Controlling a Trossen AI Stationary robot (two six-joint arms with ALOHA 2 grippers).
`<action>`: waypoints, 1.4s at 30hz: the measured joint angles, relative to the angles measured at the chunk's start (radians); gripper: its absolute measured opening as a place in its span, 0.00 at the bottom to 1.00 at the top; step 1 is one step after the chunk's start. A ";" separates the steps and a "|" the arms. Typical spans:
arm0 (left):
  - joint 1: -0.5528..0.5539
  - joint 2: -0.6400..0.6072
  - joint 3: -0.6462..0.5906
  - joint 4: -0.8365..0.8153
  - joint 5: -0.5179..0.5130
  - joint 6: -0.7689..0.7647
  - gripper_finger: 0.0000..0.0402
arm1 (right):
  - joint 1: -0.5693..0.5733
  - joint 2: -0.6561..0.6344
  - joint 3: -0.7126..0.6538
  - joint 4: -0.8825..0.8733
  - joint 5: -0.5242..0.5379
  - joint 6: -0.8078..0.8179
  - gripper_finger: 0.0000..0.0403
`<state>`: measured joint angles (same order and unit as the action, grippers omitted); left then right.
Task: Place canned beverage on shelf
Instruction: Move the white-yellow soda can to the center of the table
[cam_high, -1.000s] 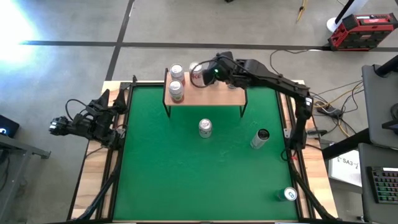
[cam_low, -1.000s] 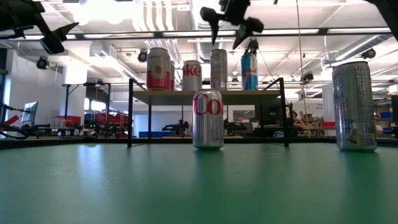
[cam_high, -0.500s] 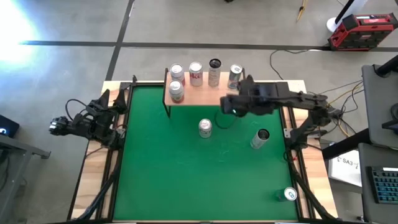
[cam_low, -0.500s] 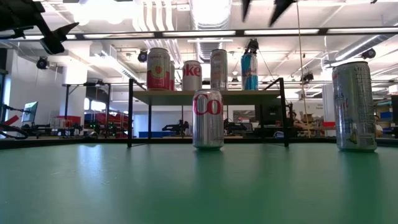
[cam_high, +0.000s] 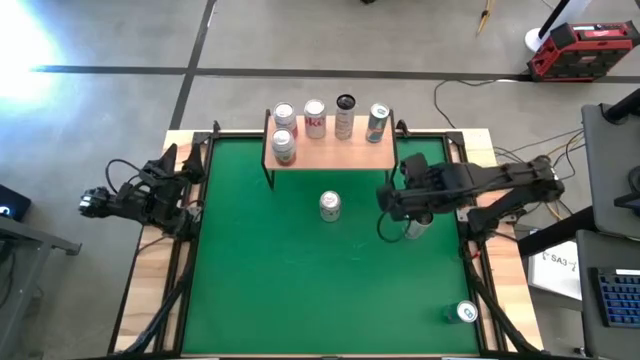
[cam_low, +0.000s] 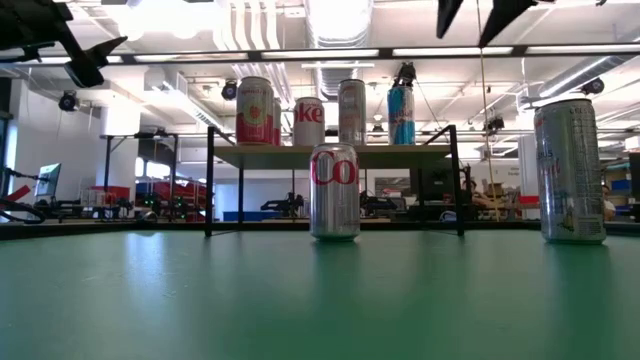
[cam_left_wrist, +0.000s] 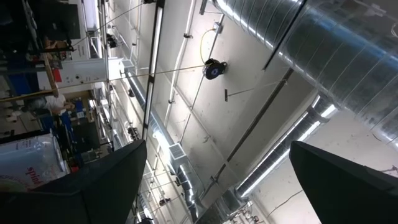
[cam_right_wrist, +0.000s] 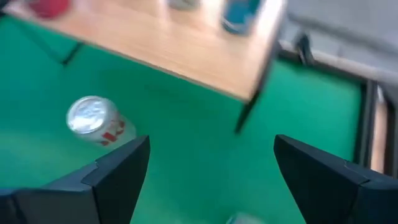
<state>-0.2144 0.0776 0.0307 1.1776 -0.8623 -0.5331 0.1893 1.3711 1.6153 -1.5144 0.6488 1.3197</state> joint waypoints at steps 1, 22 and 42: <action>0.000 0.000 0.000 -0.001 0.000 0.000 0.95 | 0.014 -0.006 -0.009 0.025 0.028 -0.050 0.83; 0.000 0.000 0.000 -0.007 0.000 0.000 0.95 | 0.184 0.032 -0.013 0.367 0.133 -0.627 0.83; 0.000 0.000 0.000 -0.011 0.000 0.000 0.95 | 0.227 0.037 -0.013 0.443 0.138 -0.507 0.83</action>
<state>-0.2142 0.0776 0.0307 1.1664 -0.8623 -0.5331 0.4164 1.4078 1.6024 -1.0714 0.7872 0.8127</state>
